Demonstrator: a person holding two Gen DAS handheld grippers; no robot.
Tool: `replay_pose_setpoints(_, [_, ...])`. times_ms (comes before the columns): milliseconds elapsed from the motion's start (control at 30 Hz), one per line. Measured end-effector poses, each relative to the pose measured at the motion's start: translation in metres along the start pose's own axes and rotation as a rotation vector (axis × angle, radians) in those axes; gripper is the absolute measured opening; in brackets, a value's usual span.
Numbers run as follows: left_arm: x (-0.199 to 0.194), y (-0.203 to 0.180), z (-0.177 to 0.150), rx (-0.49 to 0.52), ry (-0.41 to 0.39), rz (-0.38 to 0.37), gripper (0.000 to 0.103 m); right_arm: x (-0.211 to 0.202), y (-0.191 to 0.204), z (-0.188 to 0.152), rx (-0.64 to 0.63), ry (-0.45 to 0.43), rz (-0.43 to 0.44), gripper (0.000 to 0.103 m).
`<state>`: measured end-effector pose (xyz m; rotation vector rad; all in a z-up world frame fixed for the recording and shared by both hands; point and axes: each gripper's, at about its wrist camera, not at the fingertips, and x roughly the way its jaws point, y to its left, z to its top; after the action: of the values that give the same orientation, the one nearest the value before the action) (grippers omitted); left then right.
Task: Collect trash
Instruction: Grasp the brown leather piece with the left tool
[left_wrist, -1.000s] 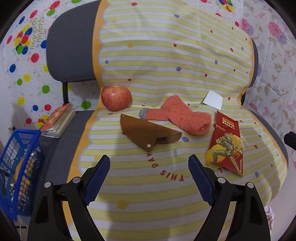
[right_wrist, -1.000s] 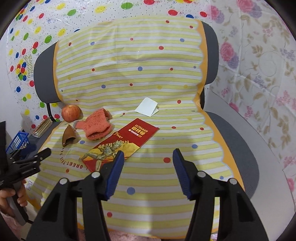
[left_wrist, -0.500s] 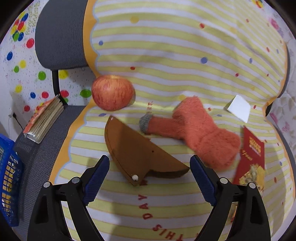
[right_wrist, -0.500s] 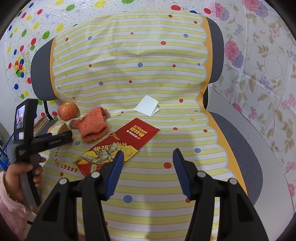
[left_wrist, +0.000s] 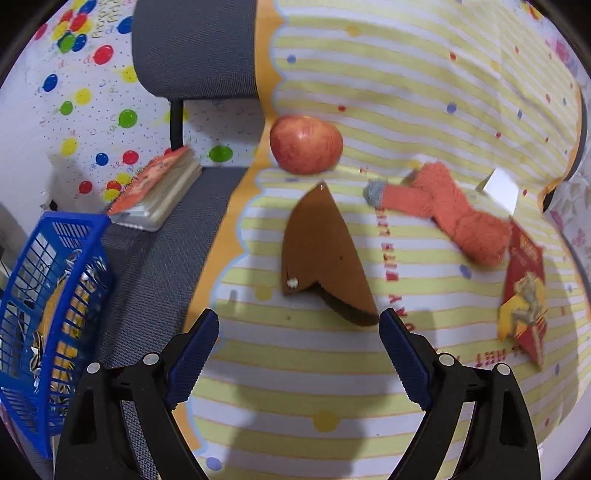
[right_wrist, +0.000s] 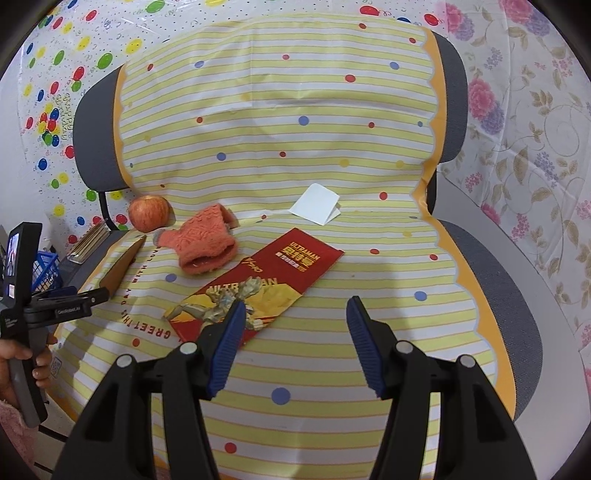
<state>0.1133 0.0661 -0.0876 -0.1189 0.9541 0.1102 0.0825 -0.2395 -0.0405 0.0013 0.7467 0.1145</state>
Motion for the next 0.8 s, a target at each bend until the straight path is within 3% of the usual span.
replay_pose_setpoints(133, [0.005,-0.005,0.016,0.006,-0.032,-0.029,0.088,0.0,0.001,0.002,0.002,-0.004,0.001,0.062])
replay_pose_setpoints(333, [0.045,-0.008,0.034,-0.003,0.037,-0.005,0.086,-0.002,-0.006,0.002,0.011,-0.006,-0.021,0.065])
replay_pose_setpoints(433, [0.055,-0.011,0.034,0.008,0.073,-0.002,0.069,-0.002,-0.011,0.001,0.023,-0.002,-0.031,0.065])
replay_pose_setpoints(533, [0.052,-0.013,0.03,0.032,0.054,0.0,0.055,-0.001,-0.013,0.0,0.03,0.003,-0.03,0.065])
replay_pose_setpoints(800, [0.002,-0.02,0.007,0.048,-0.043,-0.129,0.053,0.009,-0.008,-0.003,0.027,0.031,-0.011,0.065])
